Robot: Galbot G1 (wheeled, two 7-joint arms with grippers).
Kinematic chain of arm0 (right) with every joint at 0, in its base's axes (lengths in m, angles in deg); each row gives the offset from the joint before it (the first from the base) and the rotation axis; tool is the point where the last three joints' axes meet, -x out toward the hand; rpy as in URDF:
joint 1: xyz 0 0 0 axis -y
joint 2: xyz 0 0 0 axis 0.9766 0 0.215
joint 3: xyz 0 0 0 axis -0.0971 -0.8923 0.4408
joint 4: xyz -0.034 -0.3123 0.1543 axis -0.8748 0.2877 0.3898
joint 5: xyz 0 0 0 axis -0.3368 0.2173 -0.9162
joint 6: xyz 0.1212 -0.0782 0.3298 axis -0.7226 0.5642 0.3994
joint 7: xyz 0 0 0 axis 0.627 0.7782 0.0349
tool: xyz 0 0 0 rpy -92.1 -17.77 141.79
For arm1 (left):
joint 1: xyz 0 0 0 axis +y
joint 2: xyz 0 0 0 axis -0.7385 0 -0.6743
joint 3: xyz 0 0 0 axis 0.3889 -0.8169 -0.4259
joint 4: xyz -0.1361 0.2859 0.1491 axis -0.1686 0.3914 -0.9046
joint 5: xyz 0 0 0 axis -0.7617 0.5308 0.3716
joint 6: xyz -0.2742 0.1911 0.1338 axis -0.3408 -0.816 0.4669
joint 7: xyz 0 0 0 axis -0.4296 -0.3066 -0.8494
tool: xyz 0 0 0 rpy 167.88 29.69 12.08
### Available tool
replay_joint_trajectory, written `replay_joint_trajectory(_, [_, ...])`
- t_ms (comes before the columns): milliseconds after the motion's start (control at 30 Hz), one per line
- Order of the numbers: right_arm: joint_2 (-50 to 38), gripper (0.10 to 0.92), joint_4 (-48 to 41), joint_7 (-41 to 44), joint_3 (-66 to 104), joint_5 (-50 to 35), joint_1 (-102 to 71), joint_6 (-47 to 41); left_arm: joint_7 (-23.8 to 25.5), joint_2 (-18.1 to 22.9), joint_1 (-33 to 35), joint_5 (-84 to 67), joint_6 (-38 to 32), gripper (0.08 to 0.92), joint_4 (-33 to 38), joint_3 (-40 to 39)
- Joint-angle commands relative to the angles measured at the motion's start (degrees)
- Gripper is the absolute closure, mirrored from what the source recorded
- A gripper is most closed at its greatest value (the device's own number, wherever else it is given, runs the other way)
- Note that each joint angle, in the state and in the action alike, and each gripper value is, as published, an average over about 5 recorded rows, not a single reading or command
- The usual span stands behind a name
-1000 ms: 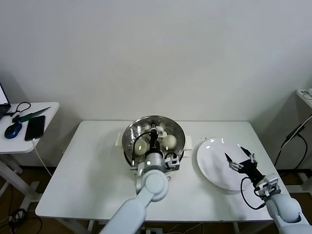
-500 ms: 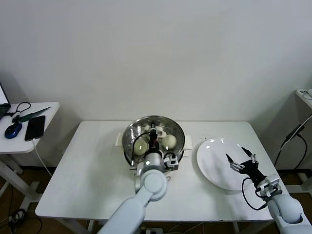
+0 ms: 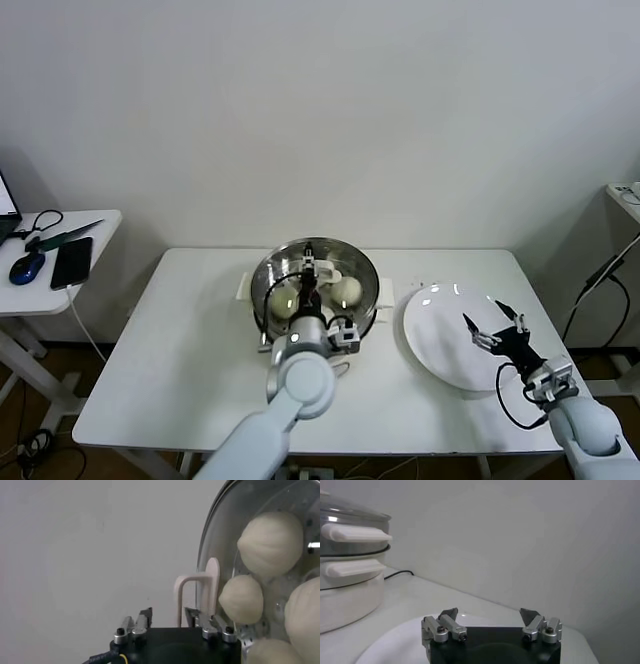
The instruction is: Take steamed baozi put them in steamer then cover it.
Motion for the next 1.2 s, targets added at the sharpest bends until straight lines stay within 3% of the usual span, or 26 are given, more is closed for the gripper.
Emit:
replay_joint_trajectory(33, [0.22,0.203,0.18,-0.66,-0.17,-0.25,0.34,-1.25,0.89,-3.87,3.09,-2.3,2.8,0.438,9.42,0.55])
replay_joint_trajectory(300, [0.45,0.203,0.76,-1.63,-0.79,-0.73,1.06,-3.62,-2.39,-7.87,7.11,-7.7,2.77,0.216,16.59,2.69])
replay_joint_trajectory(400, [0.67,0.203,1.18,-1.57,-0.87,-0.43,1.29,-4.03,-5.43,-8.58,9.12,-11.76,2.29,0.183,18.74,4.75])
replay_joint_trajectory(800, [1.72,0.203,3.55,-2.38,-0.55,-2.31,0.39,-4.43,-20.33,-11.31,19.31,-42.85,-9.4,0.177,23.95,23.7])
replay_joint_trajectory(1000, [2.23,0.203,5.53,-2.36,0.01,-2.06,-1.15,-4.39,-24.34,-7.61,25.46,-63.13,-19.82,0.177,23.03,37.56])
replay_joint_trajectory(1200, [3.08,0.203,6.84,-2.18,0.88,-2.04,-2.66,-4.28,-23.7,-3.25,32.19,-82.23,-28.57,0.177,19.78,48.06])
